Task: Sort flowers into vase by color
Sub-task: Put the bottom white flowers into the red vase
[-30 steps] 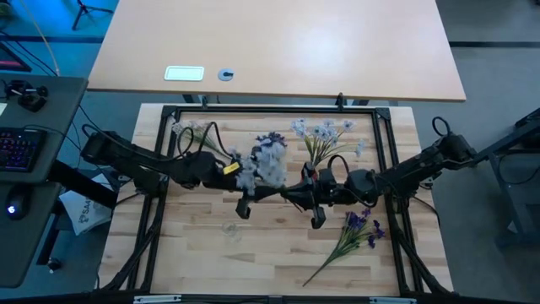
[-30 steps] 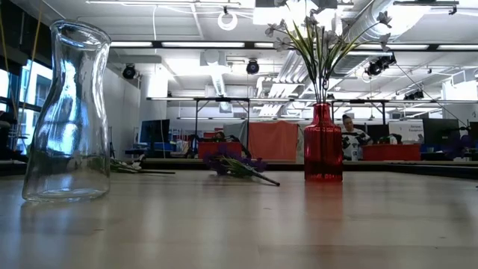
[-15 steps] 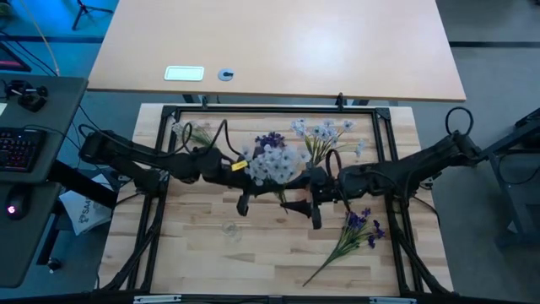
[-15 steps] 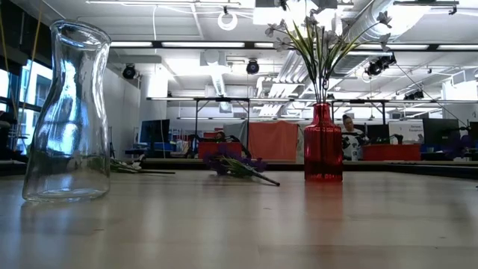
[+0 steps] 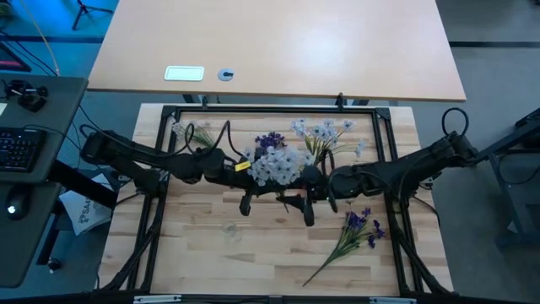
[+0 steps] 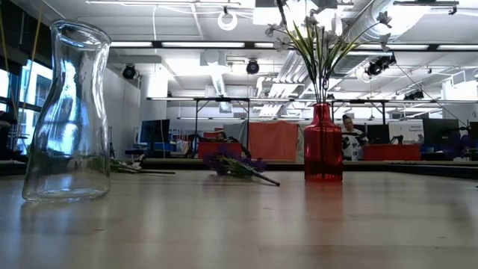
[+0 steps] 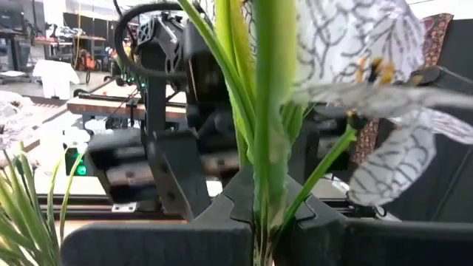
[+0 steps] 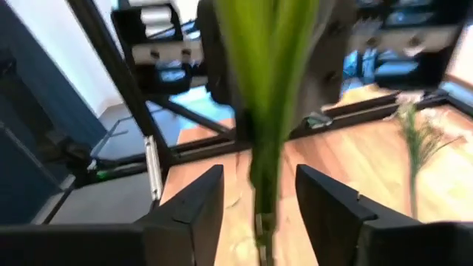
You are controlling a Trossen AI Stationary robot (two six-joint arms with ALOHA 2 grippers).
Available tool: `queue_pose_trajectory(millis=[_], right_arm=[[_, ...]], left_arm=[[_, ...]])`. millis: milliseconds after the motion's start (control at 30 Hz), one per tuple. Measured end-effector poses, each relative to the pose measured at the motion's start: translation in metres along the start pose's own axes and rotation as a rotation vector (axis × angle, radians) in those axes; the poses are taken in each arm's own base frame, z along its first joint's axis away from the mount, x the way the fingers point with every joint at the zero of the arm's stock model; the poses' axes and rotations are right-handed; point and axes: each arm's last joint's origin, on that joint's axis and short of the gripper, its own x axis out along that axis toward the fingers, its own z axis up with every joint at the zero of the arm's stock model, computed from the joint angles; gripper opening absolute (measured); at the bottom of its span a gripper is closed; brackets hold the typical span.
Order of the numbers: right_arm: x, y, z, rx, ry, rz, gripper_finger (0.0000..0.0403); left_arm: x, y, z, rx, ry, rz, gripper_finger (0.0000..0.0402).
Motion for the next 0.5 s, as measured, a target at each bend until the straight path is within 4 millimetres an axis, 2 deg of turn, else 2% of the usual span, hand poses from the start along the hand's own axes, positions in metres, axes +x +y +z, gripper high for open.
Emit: queue_pose_trajectory(millis=[100, 333, 500], right_arm=[[0.0051, 0.0003, -0.0045, -0.005, 0.016, 0.006, 0.0147], [0.0027, 0.0010, -0.0002, -0.007, -0.013, 0.014, 0.0115], [0.0024, 0.0006, -0.0010, -0.012, -0.002, 0.015, 0.0077]], left_arm=[[0.0008, 0.0010, -0.0016, 0.000, 0.007, 0.005, 0.0001], [0.0005, 0.0028, -0.0061, -0.001, 0.057, 0.017, 0.0000], [0.0004, 0.0029, -0.0058, -0.001, 0.056, 0.014, 0.0000]])
